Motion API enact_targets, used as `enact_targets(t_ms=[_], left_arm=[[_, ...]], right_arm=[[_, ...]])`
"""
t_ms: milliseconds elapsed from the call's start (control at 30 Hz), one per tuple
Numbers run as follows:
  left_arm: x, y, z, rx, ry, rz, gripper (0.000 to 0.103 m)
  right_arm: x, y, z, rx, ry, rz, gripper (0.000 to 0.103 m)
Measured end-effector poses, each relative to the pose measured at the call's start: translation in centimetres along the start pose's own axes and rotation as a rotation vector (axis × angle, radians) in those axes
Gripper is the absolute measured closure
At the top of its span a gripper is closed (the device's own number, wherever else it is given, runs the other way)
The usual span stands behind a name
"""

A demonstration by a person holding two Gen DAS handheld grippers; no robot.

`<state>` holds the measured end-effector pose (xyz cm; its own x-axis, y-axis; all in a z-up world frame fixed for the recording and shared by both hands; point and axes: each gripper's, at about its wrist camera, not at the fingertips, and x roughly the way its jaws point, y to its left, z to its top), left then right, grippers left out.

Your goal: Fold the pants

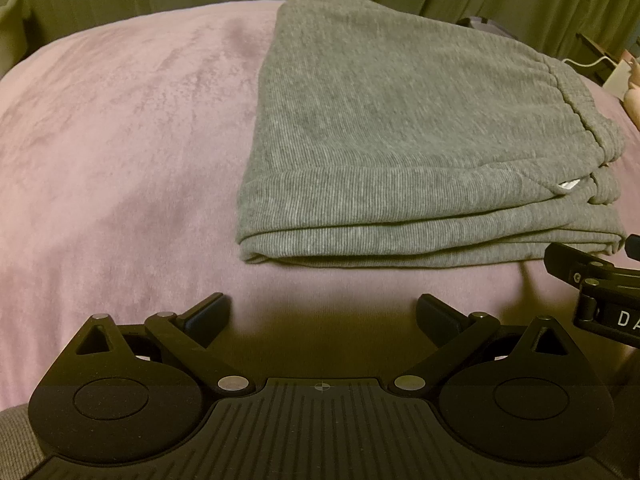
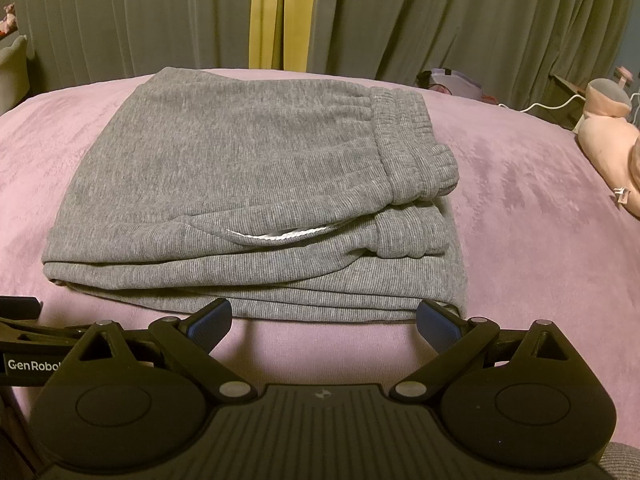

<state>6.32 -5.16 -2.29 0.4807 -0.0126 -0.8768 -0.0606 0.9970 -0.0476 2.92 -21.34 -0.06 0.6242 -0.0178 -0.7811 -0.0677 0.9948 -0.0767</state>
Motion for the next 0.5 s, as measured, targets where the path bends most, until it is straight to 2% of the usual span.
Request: enact_targets(t_ms=[500], left_arm=[[-0.01, 0.05, -0.04, 0.003, 0.001, 0.001, 0.001]], right_arm=[[0.07, -0.03, -0.01, -0.001, 0.000, 0.000, 0.004]])
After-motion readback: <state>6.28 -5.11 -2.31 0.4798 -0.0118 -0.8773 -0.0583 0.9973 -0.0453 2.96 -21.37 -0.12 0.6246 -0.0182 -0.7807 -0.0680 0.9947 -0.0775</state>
